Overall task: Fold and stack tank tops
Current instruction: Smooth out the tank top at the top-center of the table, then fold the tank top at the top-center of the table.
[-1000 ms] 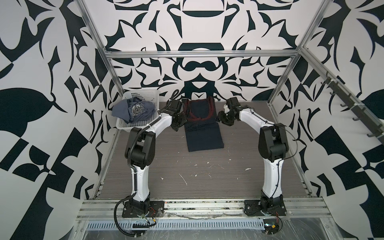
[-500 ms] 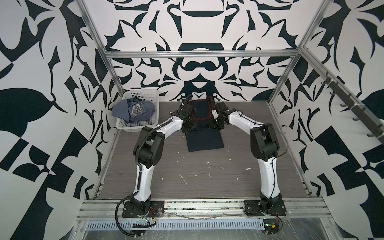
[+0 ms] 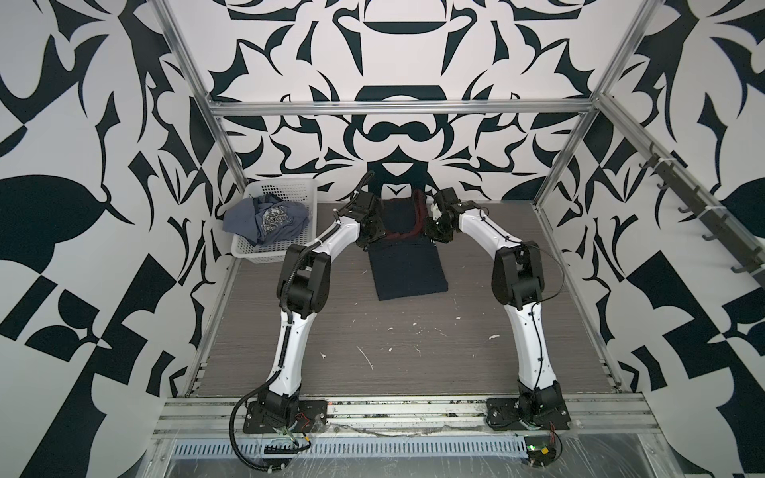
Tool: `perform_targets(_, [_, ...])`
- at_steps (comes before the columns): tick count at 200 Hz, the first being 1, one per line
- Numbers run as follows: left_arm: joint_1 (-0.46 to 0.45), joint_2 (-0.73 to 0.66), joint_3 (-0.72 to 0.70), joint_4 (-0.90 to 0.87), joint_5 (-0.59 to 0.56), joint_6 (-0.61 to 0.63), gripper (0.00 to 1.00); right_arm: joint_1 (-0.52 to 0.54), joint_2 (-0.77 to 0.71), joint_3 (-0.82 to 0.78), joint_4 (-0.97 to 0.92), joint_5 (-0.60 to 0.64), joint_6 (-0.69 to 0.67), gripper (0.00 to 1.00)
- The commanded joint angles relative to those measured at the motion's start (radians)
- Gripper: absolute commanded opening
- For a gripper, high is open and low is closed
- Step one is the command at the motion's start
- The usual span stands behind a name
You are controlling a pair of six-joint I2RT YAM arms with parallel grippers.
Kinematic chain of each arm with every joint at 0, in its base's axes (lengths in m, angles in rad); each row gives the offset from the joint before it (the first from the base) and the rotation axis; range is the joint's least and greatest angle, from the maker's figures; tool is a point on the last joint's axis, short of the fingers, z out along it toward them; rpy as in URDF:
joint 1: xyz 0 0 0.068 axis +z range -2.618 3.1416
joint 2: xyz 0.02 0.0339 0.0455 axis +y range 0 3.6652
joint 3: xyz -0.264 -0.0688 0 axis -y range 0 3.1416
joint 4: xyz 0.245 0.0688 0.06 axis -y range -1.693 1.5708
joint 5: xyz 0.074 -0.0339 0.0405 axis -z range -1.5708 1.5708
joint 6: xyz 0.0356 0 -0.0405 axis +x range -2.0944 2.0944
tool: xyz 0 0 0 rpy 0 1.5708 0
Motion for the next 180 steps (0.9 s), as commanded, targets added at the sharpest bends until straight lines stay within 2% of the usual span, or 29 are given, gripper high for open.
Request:
perform_targets(1, [-0.021, -0.165, -0.102, -0.072, -0.021, 0.003, 0.64, -0.004, -0.172, -0.101, -0.044, 0.010, -0.013, 0.60])
perform_targets(39, [-0.039, -0.428, -0.474, 0.037, 0.068, -0.093, 0.66, -0.034, -0.416, -0.457, 0.060, -0.077, 0.033, 0.60])
perform_targets(71, [-0.080, -0.552, -0.698, 0.145, 0.148, -0.163, 0.66, -0.038, -0.555, -0.748, 0.196, -0.184, 0.067, 0.60])
perform_targets(95, [-0.122, -0.570, -0.779, 0.191, 0.192, -0.196, 0.66, -0.037, -0.606, -0.888, 0.265, -0.251, 0.095, 0.59])
perform_targets(114, [-0.136, -0.555, -0.828, 0.239, 0.212, -0.222, 0.67, -0.037, -0.624, -0.958, 0.298, -0.247, 0.098, 0.59])
perform_targets(180, [-0.137, -0.449, -0.844, 0.307, 0.229, -0.245, 0.64, -0.038, -0.529, -1.007, 0.384, -0.250, 0.123, 0.58])
